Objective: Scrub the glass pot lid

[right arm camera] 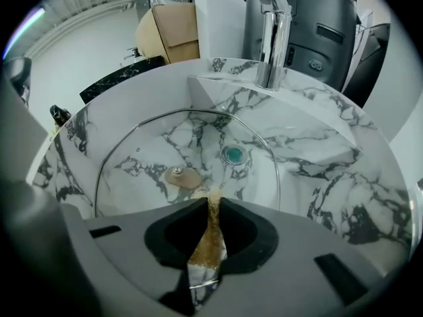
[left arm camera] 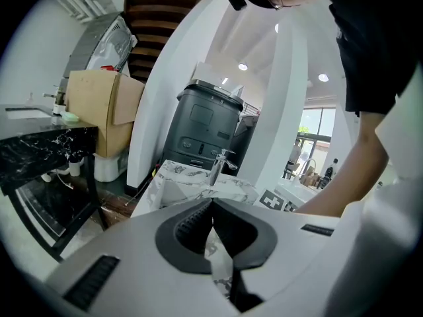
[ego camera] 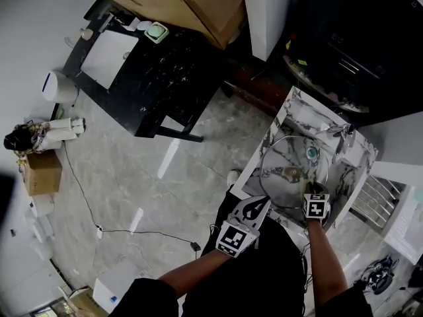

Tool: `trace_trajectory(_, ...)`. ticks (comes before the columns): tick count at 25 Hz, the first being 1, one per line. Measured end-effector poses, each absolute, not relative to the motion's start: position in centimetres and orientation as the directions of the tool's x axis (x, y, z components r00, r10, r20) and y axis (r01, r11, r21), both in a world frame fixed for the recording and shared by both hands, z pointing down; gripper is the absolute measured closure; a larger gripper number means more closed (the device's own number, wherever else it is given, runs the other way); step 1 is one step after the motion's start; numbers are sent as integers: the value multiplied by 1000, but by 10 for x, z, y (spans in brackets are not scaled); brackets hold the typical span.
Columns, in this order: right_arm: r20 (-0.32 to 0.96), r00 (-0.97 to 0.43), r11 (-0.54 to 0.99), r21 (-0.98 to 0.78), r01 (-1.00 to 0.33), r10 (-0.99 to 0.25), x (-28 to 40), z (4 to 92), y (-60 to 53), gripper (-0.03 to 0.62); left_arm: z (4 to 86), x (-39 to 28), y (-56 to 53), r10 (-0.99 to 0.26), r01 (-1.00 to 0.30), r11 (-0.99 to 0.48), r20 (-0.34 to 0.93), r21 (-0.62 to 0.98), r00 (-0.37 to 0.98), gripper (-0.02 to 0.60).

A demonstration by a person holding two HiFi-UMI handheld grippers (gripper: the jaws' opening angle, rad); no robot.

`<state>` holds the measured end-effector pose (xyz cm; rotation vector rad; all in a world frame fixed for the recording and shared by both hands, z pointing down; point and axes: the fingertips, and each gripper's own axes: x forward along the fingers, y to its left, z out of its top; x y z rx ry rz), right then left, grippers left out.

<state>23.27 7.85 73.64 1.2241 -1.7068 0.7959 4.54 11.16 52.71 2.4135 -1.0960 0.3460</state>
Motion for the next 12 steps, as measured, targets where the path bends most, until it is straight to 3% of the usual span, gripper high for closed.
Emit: trace_trajectory(12,916,-163,303,-48,-952,-367,214,736,79,534,525,21,104,-663,-778,-552,407,299,628,566)
